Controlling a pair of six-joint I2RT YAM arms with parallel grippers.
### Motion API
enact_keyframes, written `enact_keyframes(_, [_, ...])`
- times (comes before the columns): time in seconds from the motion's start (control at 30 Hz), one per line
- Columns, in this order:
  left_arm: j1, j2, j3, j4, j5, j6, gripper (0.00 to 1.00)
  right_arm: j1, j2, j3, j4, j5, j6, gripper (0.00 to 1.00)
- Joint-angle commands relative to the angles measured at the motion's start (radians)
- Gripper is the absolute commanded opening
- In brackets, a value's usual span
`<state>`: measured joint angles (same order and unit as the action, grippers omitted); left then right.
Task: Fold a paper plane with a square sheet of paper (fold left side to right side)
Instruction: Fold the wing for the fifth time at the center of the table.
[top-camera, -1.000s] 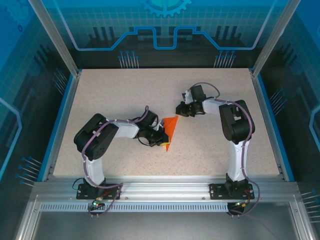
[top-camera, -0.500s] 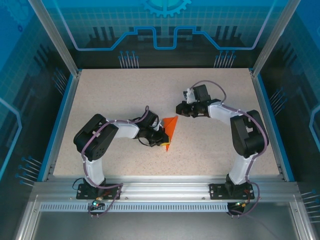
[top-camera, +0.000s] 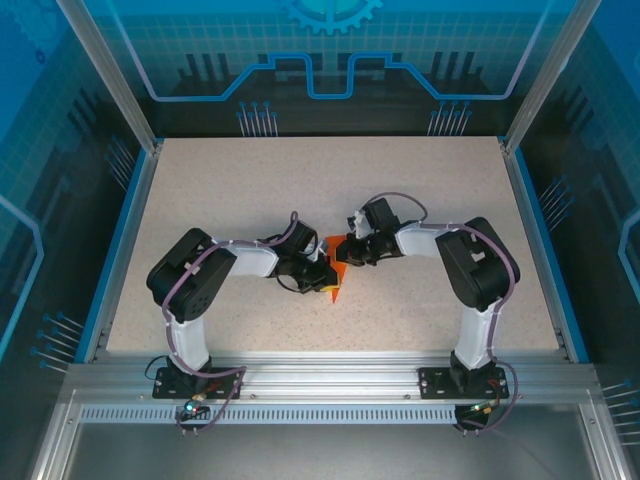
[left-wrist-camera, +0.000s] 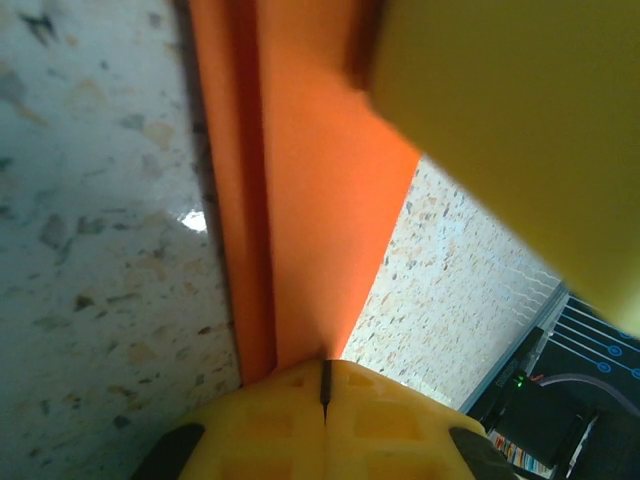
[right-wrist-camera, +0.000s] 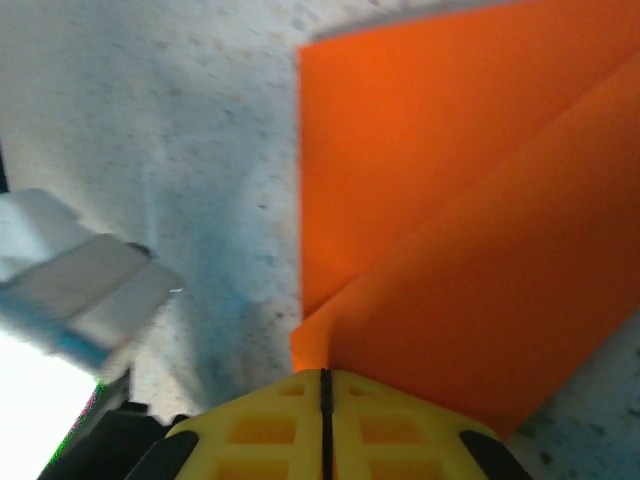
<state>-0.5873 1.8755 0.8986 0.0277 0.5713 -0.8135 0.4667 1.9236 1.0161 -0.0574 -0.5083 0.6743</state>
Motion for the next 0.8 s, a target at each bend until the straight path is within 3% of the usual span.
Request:
enact_keyframes(0.0, [-0.009,-0.026,-0.017,-0.113,-0.037,0.007,0.00,0.014,0.038,0.027,-0.053,0.005,0.011,0.09])
enact_keyframes(0.33, [-0.010,-0.129,0.029,-0.163,0.018,0.034,0.04,0.013,0.073,0.045,-0.139,0.042,-0.004,0.08])
enact_keyframes(0.57, [-0.030,-0.094,0.040,-0.169,0.080,0.038,0.09,0.014,0.076,0.053,-0.149,0.044,-0.012,0.08])
enact_keyframes(0.77, [-0.043,-0.052,0.049,-0.165,0.067,0.042,0.10,0.015,0.077,0.055,-0.161,0.051,-0.018,0.08])
